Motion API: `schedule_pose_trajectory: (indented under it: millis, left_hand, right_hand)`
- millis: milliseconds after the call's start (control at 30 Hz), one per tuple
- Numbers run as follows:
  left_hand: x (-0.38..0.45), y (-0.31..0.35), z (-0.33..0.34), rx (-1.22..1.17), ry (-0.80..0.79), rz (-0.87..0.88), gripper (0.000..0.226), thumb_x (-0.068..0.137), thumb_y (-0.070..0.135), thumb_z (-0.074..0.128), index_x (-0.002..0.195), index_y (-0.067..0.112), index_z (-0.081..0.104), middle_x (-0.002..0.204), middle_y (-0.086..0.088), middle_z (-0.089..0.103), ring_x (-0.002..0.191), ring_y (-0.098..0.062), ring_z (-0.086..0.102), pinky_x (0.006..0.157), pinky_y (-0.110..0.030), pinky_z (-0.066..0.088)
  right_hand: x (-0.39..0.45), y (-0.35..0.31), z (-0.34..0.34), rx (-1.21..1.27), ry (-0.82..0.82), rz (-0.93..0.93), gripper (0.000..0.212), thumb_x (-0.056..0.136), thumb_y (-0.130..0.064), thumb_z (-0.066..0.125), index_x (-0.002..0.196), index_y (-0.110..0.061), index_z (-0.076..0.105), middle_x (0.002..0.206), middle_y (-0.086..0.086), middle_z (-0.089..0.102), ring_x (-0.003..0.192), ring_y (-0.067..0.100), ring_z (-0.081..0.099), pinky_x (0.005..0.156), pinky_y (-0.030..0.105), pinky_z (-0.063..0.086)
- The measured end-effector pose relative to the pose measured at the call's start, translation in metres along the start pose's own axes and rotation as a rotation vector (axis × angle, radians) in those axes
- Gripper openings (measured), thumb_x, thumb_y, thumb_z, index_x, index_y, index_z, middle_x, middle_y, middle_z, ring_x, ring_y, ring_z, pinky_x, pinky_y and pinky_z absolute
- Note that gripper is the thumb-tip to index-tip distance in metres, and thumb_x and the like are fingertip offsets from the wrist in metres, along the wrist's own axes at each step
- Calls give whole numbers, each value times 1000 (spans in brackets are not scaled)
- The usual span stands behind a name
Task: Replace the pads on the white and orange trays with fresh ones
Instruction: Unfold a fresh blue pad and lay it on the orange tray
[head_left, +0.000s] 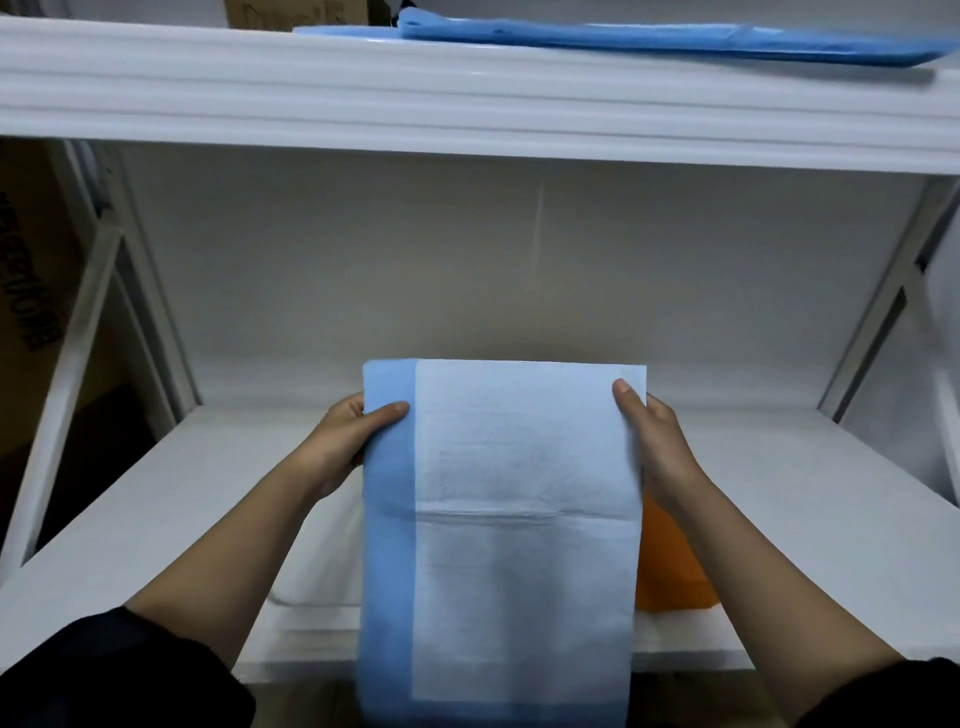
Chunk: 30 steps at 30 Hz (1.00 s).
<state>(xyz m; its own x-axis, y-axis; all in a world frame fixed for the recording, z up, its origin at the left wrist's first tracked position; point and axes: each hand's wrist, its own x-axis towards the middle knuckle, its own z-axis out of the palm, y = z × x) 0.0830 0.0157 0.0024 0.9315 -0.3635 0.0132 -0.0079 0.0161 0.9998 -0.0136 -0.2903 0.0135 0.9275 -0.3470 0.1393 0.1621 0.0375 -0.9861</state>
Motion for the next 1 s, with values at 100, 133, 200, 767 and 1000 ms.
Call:
schedule_pose_trajectory:
  millis: [100,133,200,767,1000]
  left_hand:
    - [4,3,6,-18,99,5,22,86,26,67,102,11,67,100,-6,74,88,-19,70,73,-30,54]
    - [4,1,7,-20,120,1,20,88,25,65,102,11,67,98,-5,74,89,-20,70,73,-31,54]
    - [2,-2,6,-11,116,-7,22,88,25,65,104,10,67,99,-6,74,90,-21,70,72,-30,54]
    - [-1,1,-4,100,155,93,33,97,38,46,87,11,62,82,-3,64,75,-14,59,73,-27,51]
    - [3,-1,0,227,333,167,32,98,45,40,98,23,63,97,5,66,94,-17,61,83,-34,50]
  right_hand:
    - [-4,-1,2,0,-17,-21,25,98,-35,49,102,-18,67,93,-1,75,83,16,72,73,32,58]
    - [-4,-2,3,2,7,-41,20,97,-30,51,100,-19,66,90,-2,75,80,15,72,69,31,58]
    - [-4,-2,5,2,75,-81,12,95,-21,55,99,-16,66,89,0,75,76,15,71,67,31,58]
    - [-1,1,9,105,151,-130,28,101,-22,43,85,-7,59,79,6,63,63,9,62,56,16,49]
    - [-4,0,11,157,163,-133,30,102,-20,40,78,-7,54,71,2,60,55,5,59,52,13,46]
